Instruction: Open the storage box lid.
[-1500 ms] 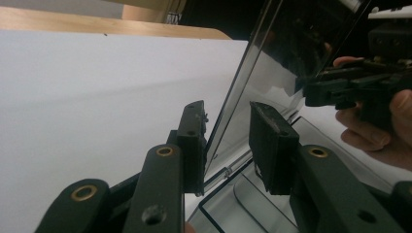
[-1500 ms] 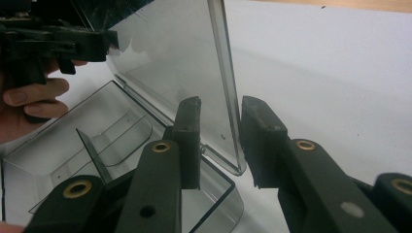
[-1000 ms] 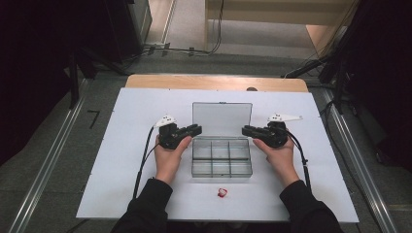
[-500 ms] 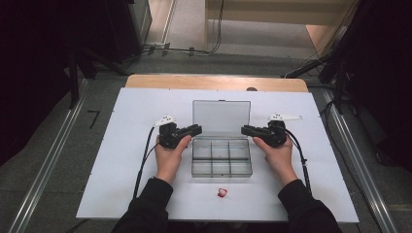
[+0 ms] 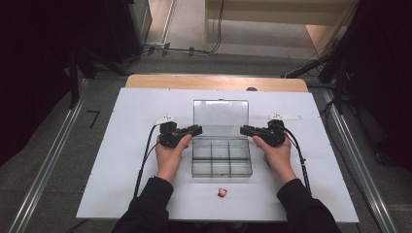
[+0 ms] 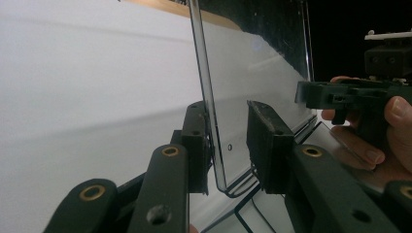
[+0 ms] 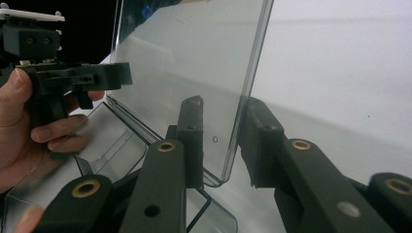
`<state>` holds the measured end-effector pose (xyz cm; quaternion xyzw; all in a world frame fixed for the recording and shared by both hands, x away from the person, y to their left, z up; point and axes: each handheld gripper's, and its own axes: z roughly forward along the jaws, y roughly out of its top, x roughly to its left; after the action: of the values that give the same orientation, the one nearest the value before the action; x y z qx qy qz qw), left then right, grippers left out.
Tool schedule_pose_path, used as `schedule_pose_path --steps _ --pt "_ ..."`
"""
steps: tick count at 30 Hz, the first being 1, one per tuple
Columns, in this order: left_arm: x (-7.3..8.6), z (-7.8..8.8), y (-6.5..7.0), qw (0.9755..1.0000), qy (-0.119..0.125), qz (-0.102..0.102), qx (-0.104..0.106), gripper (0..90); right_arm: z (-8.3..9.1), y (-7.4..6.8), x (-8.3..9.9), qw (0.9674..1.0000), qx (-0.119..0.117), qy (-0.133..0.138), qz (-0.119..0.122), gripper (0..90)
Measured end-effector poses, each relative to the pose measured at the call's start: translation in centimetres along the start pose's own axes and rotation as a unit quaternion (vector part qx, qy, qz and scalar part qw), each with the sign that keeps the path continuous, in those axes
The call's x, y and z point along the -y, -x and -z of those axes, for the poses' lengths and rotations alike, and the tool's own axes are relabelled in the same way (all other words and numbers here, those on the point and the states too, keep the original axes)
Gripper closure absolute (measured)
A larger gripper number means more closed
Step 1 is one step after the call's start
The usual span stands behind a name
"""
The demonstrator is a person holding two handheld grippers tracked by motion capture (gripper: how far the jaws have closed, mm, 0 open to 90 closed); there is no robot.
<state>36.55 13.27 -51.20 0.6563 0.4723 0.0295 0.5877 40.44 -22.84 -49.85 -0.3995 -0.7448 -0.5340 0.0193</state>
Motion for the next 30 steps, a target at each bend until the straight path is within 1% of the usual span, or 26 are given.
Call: schedule_pose_path --steps 9,15,22,24,30 --pt "-0.02 -0.29 -0.16 0.9999 -0.013 0.009 -0.003 66.4 -0.35 0.45 0.2 0.9997 -0.009 -0.005 -0.021 66.5" --pt "0.0 -0.52 -0.11 0.9996 -0.022 0.012 -0.011 61.8 -0.58 0.68 0.29 0.9992 -0.011 -0.014 -0.036 62.8" --pt "0.01 -0.57 -0.11 0.9993 -0.028 0.014 -0.021 59.2 -0.67 0.71 0.32 0.9988 -0.009 -0.021 -0.043 59.8" --pt "0.02 -0.61 -0.1 0.9991 -0.031 0.014 -0.026 57.4 -0.7 0.72 0.34 0.9988 -0.005 -0.023 -0.043 58.3" --pt "0.02 -0.68 -0.05 0.9986 -0.038 0.016 -0.032 53.0 -0.76 0.7 0.37 0.9985 -0.001 -0.03 -0.046 54.4"
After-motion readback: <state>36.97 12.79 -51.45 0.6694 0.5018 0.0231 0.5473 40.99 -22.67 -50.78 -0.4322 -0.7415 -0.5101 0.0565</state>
